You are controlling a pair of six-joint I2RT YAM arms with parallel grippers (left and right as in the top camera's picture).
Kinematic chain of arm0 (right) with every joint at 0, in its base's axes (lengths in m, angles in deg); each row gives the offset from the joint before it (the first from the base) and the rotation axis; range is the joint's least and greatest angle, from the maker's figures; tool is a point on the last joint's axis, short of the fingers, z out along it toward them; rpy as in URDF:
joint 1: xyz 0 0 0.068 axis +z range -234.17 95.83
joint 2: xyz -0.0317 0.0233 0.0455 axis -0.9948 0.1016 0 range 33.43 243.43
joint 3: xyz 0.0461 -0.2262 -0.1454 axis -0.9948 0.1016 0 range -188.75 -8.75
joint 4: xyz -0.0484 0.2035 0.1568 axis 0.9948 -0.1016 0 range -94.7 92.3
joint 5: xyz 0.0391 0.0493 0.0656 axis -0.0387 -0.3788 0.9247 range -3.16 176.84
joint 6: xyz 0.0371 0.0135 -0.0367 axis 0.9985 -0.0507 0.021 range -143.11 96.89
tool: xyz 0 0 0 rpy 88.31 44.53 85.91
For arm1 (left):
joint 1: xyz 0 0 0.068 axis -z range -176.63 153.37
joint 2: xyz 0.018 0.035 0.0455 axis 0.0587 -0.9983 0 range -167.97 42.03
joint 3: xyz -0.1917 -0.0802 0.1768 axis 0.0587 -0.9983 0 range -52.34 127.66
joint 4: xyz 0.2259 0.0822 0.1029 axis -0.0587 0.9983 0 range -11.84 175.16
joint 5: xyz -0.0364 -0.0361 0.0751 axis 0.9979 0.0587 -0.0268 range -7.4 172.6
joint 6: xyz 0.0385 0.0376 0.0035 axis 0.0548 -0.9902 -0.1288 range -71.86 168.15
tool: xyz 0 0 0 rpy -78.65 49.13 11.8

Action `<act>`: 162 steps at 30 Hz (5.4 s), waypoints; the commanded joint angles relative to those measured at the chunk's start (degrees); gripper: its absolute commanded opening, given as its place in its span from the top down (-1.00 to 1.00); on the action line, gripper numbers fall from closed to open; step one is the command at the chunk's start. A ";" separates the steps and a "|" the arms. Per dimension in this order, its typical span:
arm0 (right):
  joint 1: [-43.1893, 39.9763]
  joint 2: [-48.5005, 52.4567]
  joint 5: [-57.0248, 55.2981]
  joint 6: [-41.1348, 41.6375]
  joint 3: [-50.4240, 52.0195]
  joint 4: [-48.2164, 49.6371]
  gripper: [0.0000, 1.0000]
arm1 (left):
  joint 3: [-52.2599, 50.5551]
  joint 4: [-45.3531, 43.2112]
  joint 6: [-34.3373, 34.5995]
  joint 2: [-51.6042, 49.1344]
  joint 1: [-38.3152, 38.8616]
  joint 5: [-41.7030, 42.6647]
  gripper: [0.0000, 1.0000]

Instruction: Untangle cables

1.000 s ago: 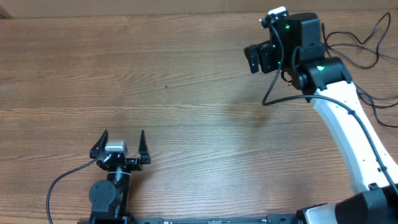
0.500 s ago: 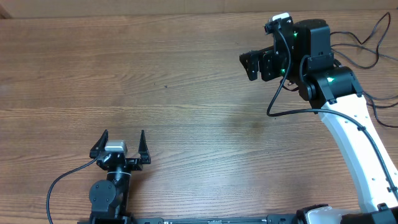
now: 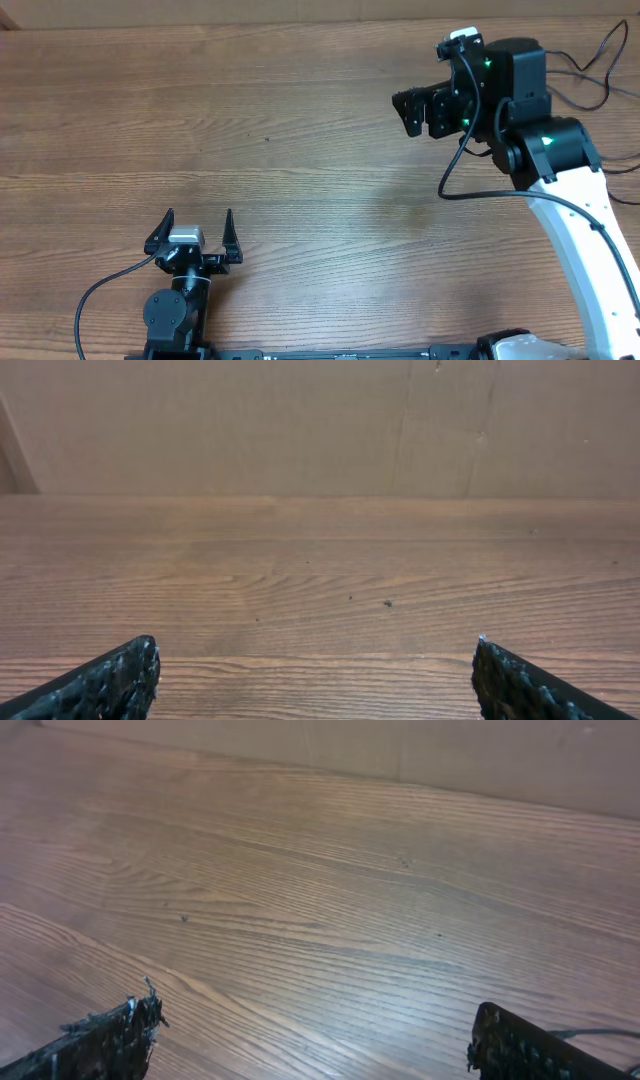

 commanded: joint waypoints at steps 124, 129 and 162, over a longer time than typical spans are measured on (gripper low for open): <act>-7.82 -80.91 -5.27 1.60 81.44 40.00 -1.00 | -0.20 -0.02 1.01 0.66 -0.68 0.61 -1.00; -11.76 -80.91 -3.80 1.84 81.48 40.04 -1.00 | -0.20 -0.02 1.01 0.66 -0.68 0.61 -0.99; -14.97 -80.91 0.70 -4.85 81.48 40.46 -1.00 | -0.20 -0.02 1.01 0.66 -0.68 0.61 -0.99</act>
